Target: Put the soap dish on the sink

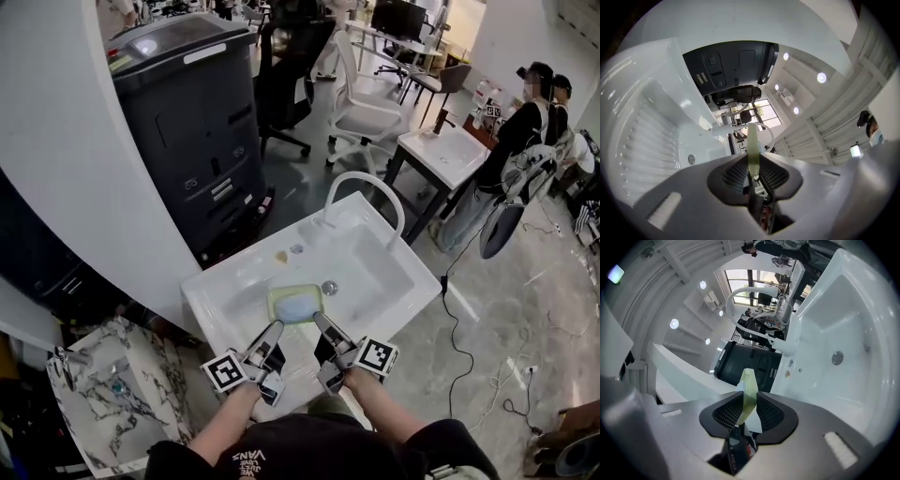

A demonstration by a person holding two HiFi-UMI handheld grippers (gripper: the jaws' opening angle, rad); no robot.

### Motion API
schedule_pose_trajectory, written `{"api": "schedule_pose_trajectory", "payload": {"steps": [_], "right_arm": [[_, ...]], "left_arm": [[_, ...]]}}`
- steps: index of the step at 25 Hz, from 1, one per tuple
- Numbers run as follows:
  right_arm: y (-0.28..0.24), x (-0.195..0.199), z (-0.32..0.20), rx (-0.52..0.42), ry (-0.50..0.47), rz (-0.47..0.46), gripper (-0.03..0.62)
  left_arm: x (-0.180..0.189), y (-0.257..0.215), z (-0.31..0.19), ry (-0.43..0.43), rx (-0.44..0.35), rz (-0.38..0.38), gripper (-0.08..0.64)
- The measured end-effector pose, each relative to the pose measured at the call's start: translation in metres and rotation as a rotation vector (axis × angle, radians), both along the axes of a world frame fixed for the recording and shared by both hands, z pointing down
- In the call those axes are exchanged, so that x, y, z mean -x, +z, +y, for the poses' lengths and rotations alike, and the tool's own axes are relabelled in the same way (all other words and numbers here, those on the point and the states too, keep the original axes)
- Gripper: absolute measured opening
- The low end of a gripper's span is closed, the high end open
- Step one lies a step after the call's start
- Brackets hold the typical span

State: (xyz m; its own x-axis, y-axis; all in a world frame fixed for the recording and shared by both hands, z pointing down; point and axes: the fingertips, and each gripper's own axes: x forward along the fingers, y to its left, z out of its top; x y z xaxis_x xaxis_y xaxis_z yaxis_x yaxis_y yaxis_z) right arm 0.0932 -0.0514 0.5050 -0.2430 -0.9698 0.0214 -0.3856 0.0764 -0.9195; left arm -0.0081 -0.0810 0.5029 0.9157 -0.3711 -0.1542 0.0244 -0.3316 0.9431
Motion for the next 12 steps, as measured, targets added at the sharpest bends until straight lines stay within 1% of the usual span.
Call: {"api": "schedule_pose_trajectory", "payload": {"steps": [4,7,9,11,12], "right_arm": [[-0.003,-0.009,-0.020,-0.014,-0.053,-0.016,0.080],[0.001,-0.019,-0.034,-0.008,-0.086,0.016,0.080],[0.006,-0.025,-0.042,0.011,-0.101,0.001,0.080],[0.006,-0.028,-0.050,-0.005,-0.127,-0.026,0.080],[0.005,-0.030,-0.055,-0.013,-0.140,-0.025,0.080]], "left_arm": [[-0.010,0.002,-0.015,-0.046,-0.003,-0.010,0.124],[-0.016,0.002,-0.027,-0.081,-0.024,-0.017,0.124],[-0.021,0.005,-0.033,-0.105,-0.024,-0.018,0.124],[-0.026,0.008,-0.038,-0.129,-0.017,-0.022,0.124],[-0.029,0.009,-0.040,-0.138,-0.019,-0.023,0.124]]}}
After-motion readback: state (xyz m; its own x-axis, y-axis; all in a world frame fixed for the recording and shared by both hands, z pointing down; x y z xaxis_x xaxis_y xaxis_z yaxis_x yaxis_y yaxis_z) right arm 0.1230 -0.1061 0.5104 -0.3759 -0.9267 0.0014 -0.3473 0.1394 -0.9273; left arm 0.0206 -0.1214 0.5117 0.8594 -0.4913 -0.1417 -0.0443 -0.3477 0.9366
